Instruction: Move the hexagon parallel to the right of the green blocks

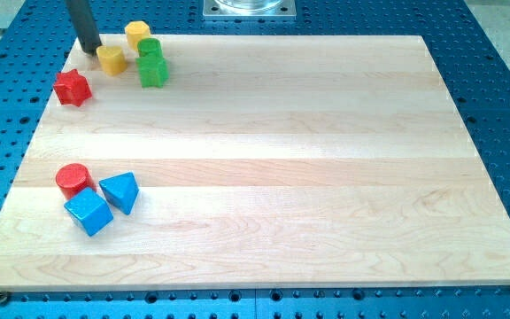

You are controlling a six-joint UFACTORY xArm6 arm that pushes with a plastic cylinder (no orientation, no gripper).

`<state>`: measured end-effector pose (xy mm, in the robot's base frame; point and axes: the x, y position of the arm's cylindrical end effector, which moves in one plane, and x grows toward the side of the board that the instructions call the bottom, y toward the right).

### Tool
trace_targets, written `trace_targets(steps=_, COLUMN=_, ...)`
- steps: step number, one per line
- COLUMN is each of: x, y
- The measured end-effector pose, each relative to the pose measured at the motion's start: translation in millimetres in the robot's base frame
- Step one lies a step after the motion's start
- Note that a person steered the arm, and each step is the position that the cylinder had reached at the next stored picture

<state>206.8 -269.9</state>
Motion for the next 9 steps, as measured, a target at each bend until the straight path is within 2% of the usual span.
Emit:
trace_targets(steps=1, x=-15, y=11)
trace_targets(steps=3, x=-13, y=131)
trace_targets(steps=4, x=14, y=184)
trace_targets(steps=5, x=72, y=263)
trace_targets(steps=6, x=87, y=287)
trace_targets(steps=7, x=4, y=312)
trace_targets(steps=8, x=-11, y=283)
trace_targets(steps=9, x=41, y=278)
